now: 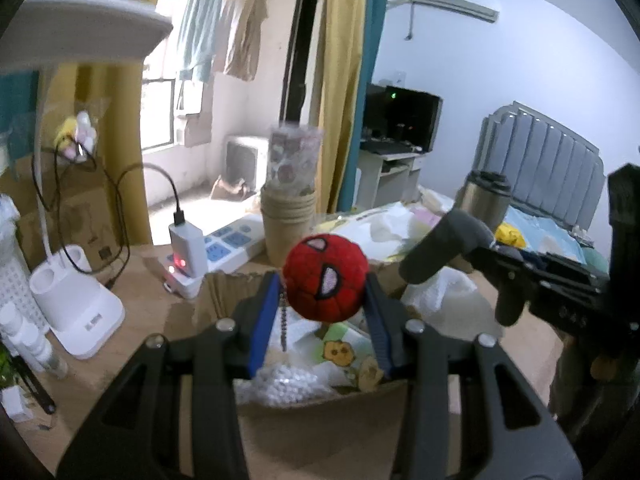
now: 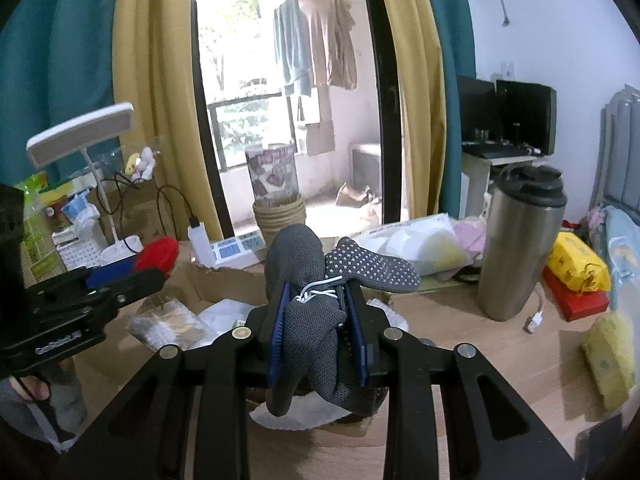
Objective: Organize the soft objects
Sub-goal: 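Carry the red keychain and gray glove with both tools over the box, then open the right tool and left tool, dropping glove and keychain into box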
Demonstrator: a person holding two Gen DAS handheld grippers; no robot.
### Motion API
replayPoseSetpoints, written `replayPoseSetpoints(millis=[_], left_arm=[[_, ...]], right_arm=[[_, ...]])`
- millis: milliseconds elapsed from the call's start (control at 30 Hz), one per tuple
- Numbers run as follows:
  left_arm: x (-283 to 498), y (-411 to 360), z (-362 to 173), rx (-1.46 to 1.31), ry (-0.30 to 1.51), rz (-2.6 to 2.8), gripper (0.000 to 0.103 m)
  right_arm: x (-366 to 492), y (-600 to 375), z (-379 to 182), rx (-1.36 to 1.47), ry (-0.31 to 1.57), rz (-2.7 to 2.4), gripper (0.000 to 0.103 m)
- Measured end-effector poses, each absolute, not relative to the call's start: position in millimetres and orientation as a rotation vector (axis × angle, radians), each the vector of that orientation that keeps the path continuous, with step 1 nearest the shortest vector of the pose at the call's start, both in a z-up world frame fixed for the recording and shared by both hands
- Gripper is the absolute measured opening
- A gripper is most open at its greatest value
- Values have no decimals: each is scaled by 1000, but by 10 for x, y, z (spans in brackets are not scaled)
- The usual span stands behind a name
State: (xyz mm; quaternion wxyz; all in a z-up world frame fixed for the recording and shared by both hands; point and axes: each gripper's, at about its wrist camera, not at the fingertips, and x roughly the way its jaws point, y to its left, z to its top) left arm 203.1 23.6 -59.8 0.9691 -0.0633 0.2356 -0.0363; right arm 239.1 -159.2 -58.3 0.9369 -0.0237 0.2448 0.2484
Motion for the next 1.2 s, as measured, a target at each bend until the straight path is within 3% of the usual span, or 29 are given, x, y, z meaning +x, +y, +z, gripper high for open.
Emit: replayPoseSetpoints(millis=[167,233,300,433,1200], left_arm=[[2175,251,-746,-154,506,-62,43],[2207,239,-806,-150,512,-62,43],[2252,254,-876,-158,529,-62,43],[2286,267,-936,-174,550,-75,44],[2329,225,-1058,-175,597,-99,45]], right_arm=[[2508,-1495,-771,-74,547,489,29],[2562,-1440,-854,-96,595,509,39],[2564,-1407,-889,-114,612,524,39],[2443,-1482,-771,-97,558,543,51],[2569,-1625,-1092,-199,704,438,51]])
